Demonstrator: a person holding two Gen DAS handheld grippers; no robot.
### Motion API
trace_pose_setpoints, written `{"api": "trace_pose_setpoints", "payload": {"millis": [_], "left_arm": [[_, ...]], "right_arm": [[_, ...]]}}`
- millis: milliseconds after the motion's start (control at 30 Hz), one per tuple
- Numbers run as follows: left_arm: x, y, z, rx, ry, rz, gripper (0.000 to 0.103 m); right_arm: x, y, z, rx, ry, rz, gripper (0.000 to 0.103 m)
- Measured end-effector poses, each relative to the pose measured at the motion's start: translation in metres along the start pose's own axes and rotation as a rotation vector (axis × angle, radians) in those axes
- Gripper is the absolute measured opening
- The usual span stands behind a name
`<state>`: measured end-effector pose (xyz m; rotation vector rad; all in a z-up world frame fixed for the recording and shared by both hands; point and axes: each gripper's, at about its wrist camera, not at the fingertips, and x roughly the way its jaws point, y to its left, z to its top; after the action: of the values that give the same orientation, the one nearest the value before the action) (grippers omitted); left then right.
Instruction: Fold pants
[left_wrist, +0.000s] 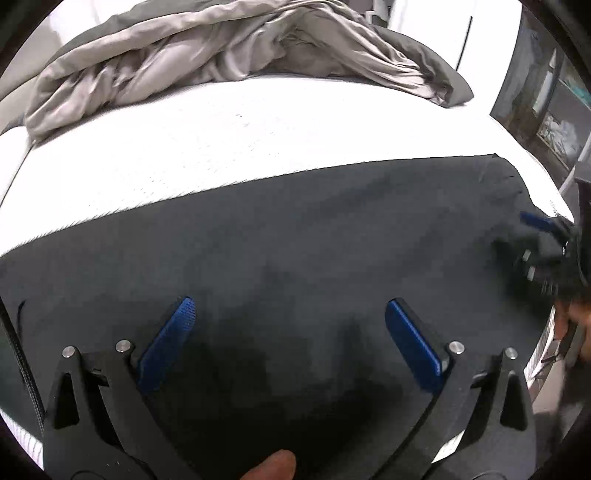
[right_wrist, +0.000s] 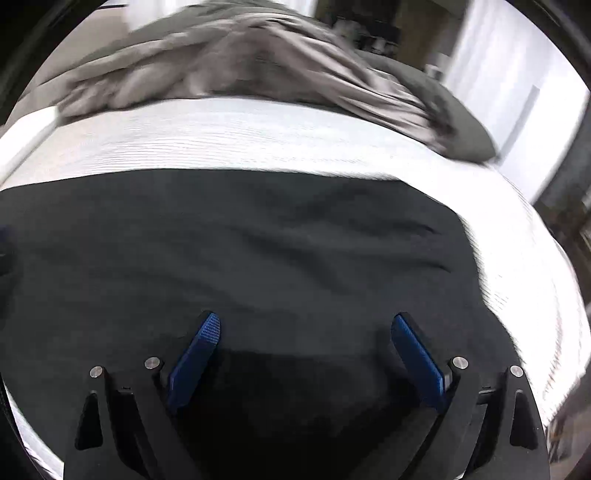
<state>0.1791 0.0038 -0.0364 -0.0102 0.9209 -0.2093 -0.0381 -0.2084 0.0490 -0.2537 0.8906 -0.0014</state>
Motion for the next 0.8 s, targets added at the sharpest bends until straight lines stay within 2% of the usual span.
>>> {"api": "trace_pose_setpoints", "payload": {"millis": [67, 133, 200, 233, 267, 333, 367, 433, 533, 567, 633, 667, 733, 800], "left_arm": [[0.023, -0.012, 0.012, 0.036, 0.045, 0.049, 0.102], [0.043, -0.010, 0.011, 0.040, 0.097, 0.125, 0.103], [0.043, 0.012, 0.007, -0.021, 0.103, 0.137, 0.103], [0.039, 0.022, 0.005, -0.047, 0.100, 0.133, 0.103], [0.033, 0.036, 0.000, -0.068, 0.094, 0.160, 0.103], [0.021, 0.058, -0.013, -0.106, 0.082, 0.214, 0.103], [0.012, 0.066, -0.019, -0.123, 0.068, 0.217, 0.102], [-0.006, 0.071, -0.027, -0.129, 0.037, 0.186, 0.102], [-0.028, 0.048, -0.039, -0.098, -0.012, 0.092, 0.102], [-0.030, 0.036, -0.044, -0.078, -0.008, 0.054, 0.102], [-0.018, 0.000, -0.054, 0.043, 0.063, -0.056, 0.102], [-0.012, -0.015, -0.060, 0.101, 0.089, -0.065, 0.102], [-0.007, -0.028, -0.067, 0.183, 0.080, -0.017, 0.103], [-0.013, -0.017, -0.072, 0.158, 0.091, -0.046, 0.103]], "right_arm": [[0.012, 0.035, 0.023, -0.048, 0.003, 0.108, 0.095], [0.014, 0.064, 0.029, -0.095, 0.014, 0.165, 0.095], [0.021, 0.070, 0.030, -0.145, 0.028, 0.127, 0.096], [0.029, 0.063, 0.031, -0.154, 0.036, 0.070, 0.096], [0.034, 0.047, 0.028, -0.126, 0.050, -0.007, 0.097], [0.039, 0.013, 0.021, -0.020, 0.073, -0.086, 0.097], [0.040, 0.003, 0.012, 0.045, 0.079, -0.095, 0.097], [0.030, -0.016, 0.005, 0.120, 0.079, -0.103, 0.097], [-0.005, -0.005, -0.004, 0.115, 0.047, 0.020, 0.097], [-0.017, 0.015, -0.003, 0.082, 0.022, 0.095, 0.097], [-0.028, 0.049, -0.001, 0.008, -0.004, 0.162, 0.097], [-0.034, 0.077, -0.005, -0.067, -0.017, 0.168, 0.097], [-0.040, 0.126, -0.007, -0.217, -0.038, 0.182, 0.097], [-0.038, 0.149, -0.026, -0.349, -0.027, 0.204, 0.097]]}}
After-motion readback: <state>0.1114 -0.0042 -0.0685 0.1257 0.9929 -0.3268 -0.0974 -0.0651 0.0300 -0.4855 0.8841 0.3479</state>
